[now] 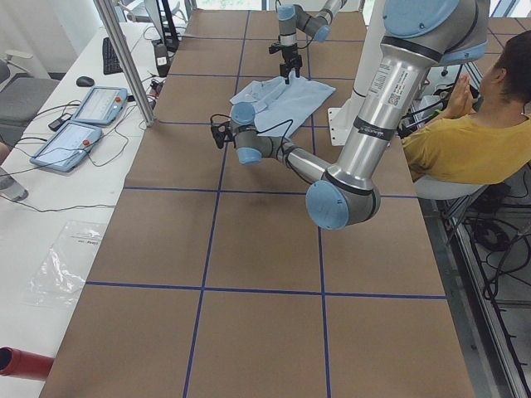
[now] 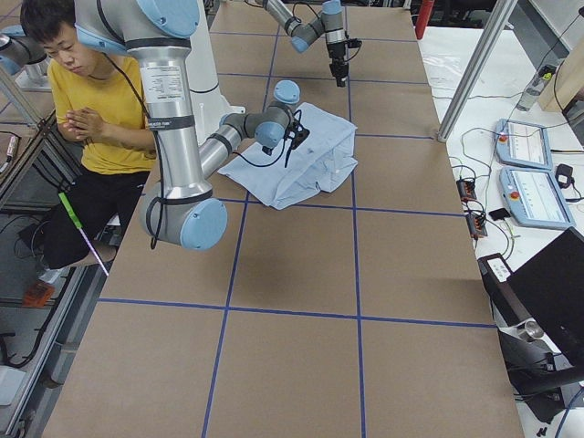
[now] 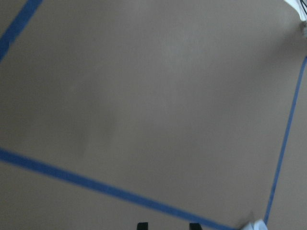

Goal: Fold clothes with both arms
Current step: 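Grasp the collar with the right gripper and the nearest side edge with the left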

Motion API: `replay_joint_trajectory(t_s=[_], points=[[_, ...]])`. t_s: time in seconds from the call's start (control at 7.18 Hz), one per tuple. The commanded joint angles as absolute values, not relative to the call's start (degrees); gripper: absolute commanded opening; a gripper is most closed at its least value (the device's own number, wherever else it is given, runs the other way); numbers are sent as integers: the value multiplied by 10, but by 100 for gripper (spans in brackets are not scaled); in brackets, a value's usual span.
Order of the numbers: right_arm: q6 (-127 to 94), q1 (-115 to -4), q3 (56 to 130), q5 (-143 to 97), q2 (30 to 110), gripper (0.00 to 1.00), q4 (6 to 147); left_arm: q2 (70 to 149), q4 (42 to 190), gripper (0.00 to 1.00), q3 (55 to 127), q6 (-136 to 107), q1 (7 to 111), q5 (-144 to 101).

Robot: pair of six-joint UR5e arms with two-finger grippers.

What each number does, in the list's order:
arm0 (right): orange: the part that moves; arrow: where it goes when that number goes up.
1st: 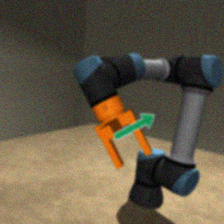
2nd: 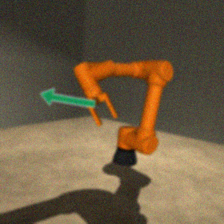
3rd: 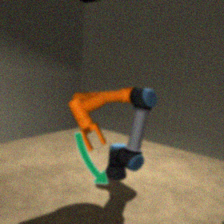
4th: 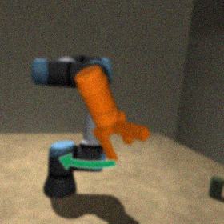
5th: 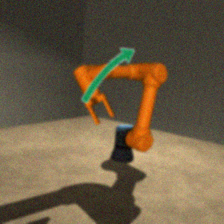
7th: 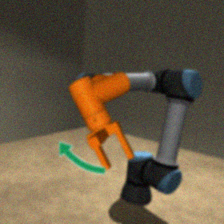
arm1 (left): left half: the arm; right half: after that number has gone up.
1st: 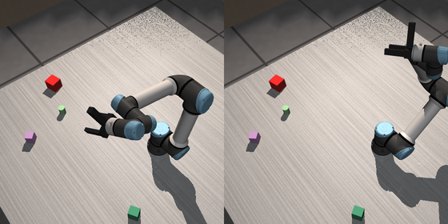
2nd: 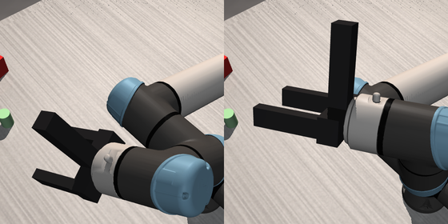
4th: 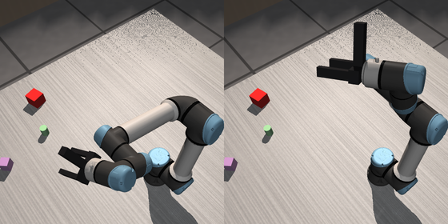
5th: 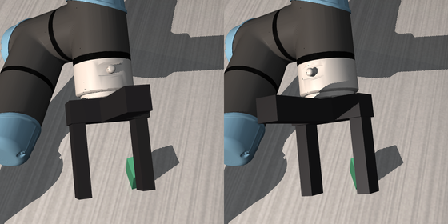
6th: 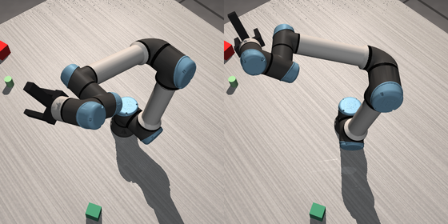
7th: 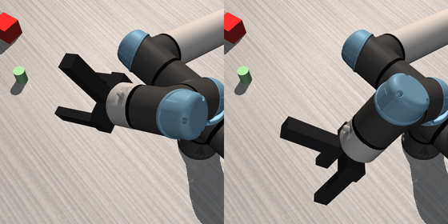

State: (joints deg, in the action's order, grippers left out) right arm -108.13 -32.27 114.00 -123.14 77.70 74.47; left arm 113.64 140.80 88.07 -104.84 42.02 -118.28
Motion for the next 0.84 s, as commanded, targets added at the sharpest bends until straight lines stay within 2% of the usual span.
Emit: replay_joint_trajectory(t_s=[0.0,0.42,0.7], points=[[-1076,-398,1107,-1201,748,100,745,1122,1405,52,928,-1191,348,-1156],[-1071,-403,984,-1129,652,100,738,1104,1377,54,942,-1233,313,-1099],[-1071,-403,982,-1128,650,100,737,1103,1347,55,941,-1233,302,-1093]])
